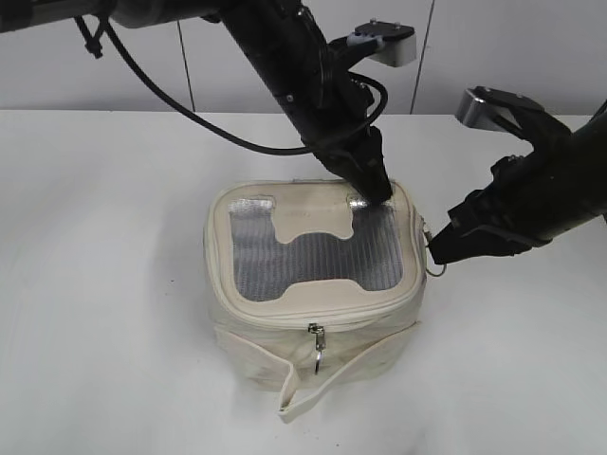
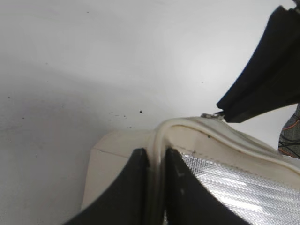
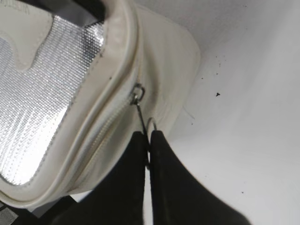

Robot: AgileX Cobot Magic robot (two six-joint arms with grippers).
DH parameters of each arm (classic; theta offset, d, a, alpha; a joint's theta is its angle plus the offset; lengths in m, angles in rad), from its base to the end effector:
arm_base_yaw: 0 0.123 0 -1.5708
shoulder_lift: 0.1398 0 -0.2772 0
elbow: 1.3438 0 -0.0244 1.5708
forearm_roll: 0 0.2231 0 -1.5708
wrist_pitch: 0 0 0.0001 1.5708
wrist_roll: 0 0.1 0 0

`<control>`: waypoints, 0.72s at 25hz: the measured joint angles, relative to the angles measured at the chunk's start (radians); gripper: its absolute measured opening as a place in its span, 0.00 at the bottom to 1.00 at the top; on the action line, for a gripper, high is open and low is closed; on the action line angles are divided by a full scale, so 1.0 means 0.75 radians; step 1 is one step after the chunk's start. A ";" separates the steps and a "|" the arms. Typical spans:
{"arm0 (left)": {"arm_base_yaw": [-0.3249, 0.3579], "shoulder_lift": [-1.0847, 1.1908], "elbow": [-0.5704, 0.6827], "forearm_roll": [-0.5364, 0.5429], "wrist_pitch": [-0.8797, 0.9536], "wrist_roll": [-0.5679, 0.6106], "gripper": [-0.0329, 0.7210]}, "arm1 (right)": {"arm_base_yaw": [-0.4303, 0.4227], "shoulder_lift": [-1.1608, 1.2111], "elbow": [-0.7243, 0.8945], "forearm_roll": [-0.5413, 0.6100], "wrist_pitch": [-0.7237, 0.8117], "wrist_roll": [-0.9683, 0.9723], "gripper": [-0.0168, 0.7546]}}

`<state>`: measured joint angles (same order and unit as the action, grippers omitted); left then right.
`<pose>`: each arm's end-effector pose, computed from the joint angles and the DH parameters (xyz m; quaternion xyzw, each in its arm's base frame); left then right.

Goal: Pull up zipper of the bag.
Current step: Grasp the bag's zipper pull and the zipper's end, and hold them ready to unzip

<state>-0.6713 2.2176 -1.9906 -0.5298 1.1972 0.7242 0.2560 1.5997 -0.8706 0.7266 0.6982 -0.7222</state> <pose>0.3195 -0.3139 0.2272 0.5649 0.7772 -0.2502 0.1192 0.2526 0.1103 0.1979 -0.2208 0.9343 0.2264 0.1643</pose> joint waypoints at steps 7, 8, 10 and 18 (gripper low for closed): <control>-0.004 0.000 0.000 -0.012 0.016 0.000 0.15 | 0.000 -0.046 -0.001 -0.031 0.143 0.057 0.03; -0.006 0.000 0.000 -0.015 0.019 0.000 0.15 | 0.000 -0.059 -0.001 -0.041 0.162 0.069 0.03; -0.007 0.000 0.000 -0.023 0.028 0.000 0.15 | 0.000 -0.086 -0.001 -0.054 0.199 0.089 0.03; -0.013 0.000 0.001 -0.029 0.038 -0.015 0.15 | 0.000 -0.167 0.041 -0.121 0.280 0.175 0.03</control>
<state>-0.6807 2.2176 -1.9894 -0.5514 1.2260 0.7130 0.2560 1.4745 -0.8402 0.6362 0.9085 -0.5909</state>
